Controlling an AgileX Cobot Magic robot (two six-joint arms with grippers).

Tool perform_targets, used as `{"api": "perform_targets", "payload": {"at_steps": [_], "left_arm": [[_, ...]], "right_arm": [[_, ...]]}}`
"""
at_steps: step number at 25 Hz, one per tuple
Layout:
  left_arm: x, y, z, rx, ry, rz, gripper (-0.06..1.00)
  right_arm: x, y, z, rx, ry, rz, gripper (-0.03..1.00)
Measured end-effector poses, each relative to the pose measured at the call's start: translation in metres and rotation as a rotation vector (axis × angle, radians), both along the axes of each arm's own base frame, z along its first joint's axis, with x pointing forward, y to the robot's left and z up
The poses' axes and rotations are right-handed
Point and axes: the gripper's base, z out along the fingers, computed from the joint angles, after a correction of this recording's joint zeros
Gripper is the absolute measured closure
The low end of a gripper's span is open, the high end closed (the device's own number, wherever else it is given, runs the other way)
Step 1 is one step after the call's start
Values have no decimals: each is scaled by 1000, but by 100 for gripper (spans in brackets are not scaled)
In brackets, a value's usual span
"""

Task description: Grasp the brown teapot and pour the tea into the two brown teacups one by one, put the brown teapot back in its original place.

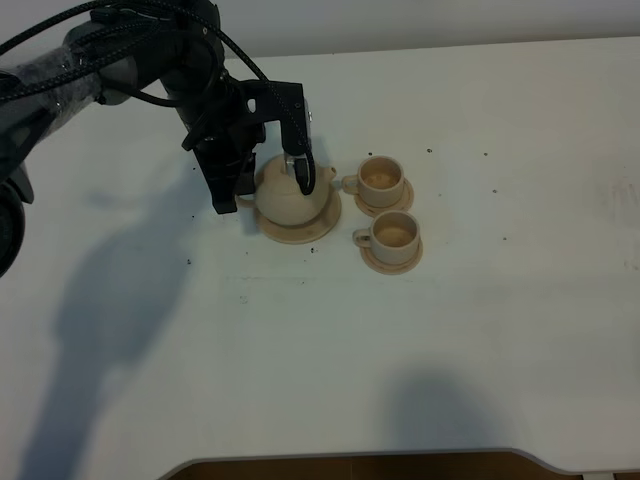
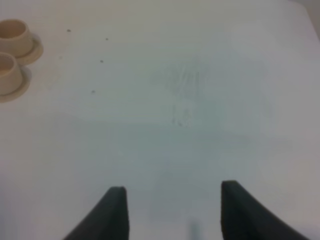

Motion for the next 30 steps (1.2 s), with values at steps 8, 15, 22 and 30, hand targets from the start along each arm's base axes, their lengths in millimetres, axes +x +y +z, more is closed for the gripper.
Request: {"api": "perform_targets", "payload": {"at_steps": [8, 15, 22, 30], "left_arm": [[-2, 1, 16, -16, -33, -3, 83], [-7, -3, 30, -76, -39, -37, 83], [-19, -29, 31, -60, -46, -154, 83], [-31, -62, 32, 62, -162, -276, 83]], "right_arm": [[0, 0, 0, 0, 0, 0, 53], [0, 0, 0, 0, 0, 0, 53], [0, 0, 0, 0, 0, 0, 53], [0, 0, 0, 0, 0, 0, 53]]}}
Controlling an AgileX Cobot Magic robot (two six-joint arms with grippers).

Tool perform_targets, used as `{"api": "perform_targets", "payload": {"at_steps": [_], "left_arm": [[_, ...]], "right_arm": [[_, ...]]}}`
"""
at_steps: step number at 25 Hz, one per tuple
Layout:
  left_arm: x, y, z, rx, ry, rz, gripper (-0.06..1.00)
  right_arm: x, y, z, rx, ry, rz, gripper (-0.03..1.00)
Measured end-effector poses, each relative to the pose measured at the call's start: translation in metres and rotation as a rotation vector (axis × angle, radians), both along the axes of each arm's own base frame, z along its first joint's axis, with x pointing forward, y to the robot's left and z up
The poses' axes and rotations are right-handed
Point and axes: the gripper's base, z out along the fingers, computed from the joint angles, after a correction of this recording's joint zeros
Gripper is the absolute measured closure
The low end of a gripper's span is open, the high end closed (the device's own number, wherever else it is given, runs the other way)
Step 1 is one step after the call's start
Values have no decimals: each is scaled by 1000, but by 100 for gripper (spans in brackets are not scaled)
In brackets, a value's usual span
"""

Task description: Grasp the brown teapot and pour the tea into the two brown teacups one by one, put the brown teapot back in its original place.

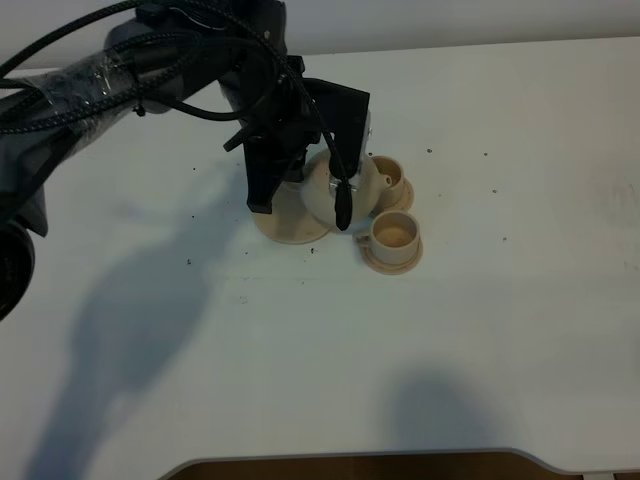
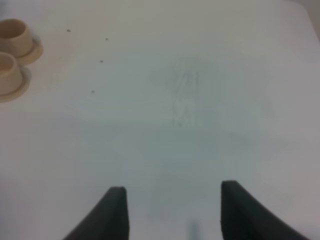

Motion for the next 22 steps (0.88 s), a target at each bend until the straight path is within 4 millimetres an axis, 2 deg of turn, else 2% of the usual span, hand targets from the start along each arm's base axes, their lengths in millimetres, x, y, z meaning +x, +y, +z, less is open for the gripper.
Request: {"api": "perform_targets", "payload": {"at_steps": [8, 15, 22], "left_arm": [[1, 1, 0, 40, -28, -29, 83], [-4, -10, 1, 69, -70, -83, 83], [-5, -13, 2, 112, -98, -112, 83]], "right_arm": [[0, 0, 0, 0, 0, 0, 53], [0, 0, 0, 0, 0, 0, 53], [0, 0, 0, 0, 0, 0, 53]]}}
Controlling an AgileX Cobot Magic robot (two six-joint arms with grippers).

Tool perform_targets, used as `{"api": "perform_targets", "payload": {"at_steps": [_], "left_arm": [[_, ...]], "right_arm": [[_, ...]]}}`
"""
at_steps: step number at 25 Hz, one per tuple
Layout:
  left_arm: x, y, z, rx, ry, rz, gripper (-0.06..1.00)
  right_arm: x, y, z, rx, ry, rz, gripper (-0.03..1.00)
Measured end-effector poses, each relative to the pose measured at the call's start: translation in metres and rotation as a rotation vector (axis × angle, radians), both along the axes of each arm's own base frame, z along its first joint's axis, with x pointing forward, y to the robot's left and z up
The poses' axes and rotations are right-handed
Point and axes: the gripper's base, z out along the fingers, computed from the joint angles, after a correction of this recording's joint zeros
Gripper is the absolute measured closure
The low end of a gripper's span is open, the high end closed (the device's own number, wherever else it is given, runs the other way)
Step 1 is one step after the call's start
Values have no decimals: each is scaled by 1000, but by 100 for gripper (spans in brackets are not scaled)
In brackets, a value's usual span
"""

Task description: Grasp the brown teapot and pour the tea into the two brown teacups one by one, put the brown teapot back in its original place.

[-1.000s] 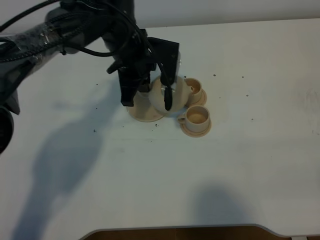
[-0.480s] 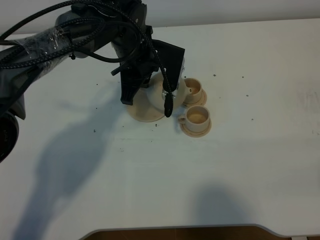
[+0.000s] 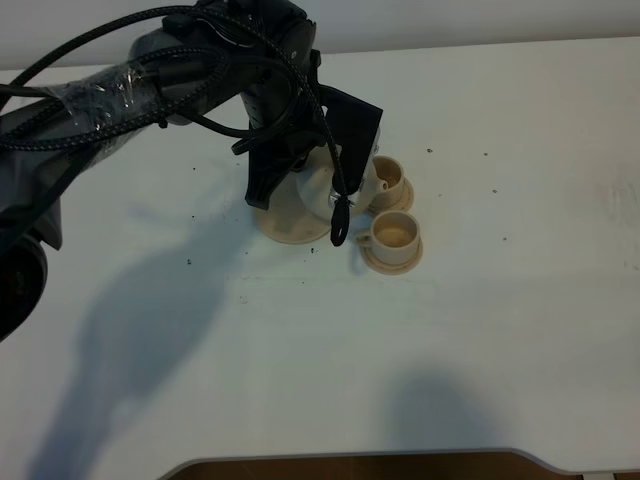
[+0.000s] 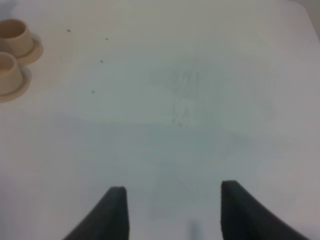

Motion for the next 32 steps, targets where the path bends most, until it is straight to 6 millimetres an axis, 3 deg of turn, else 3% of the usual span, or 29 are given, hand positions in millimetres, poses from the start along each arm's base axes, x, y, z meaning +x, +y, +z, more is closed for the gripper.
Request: {"api": "perform_targets", "payload": {"at_steps": [32], "left_arm": [[0, -9, -3, 89, -90, -54, 83]], "right_arm": [[0, 0, 0, 0, 0, 0, 53]]}}
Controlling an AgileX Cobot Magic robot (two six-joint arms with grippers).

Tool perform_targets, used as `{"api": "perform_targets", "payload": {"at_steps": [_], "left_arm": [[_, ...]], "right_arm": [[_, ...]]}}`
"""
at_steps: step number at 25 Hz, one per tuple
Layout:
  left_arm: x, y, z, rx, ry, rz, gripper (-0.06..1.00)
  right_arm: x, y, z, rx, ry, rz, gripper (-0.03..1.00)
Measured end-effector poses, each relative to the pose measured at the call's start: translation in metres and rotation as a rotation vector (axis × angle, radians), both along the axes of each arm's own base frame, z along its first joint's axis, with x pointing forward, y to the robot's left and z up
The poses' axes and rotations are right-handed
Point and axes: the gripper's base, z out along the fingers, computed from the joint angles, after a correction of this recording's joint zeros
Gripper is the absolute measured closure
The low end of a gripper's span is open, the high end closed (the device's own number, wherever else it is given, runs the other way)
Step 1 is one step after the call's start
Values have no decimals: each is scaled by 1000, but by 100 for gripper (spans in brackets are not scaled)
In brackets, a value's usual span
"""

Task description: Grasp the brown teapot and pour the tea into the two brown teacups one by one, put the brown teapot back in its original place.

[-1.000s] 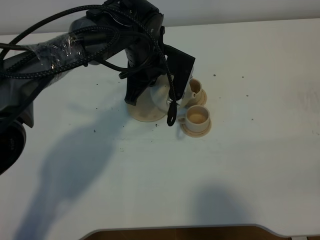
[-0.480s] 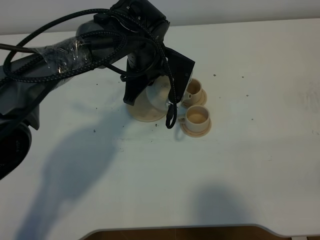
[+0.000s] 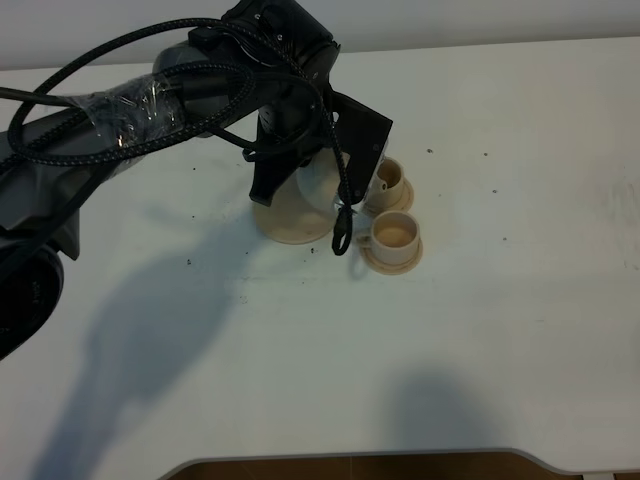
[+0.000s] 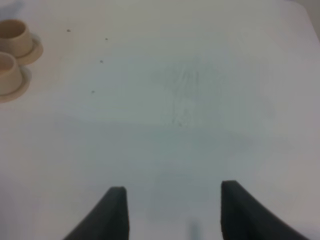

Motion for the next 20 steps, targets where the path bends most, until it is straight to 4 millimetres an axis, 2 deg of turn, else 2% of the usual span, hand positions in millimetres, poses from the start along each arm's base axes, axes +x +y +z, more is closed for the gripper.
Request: {"api": "perform_targets", "payload": {"at_steps": [7, 20], "left_arm": [[2, 0, -4, 67, -12, -73, 83], [-7, -22, -13, 144, -66, -168, 83]], "right_arm": [[0, 0, 0, 0, 0, 0, 53], [0, 0, 0, 0, 0, 0, 53]]}}
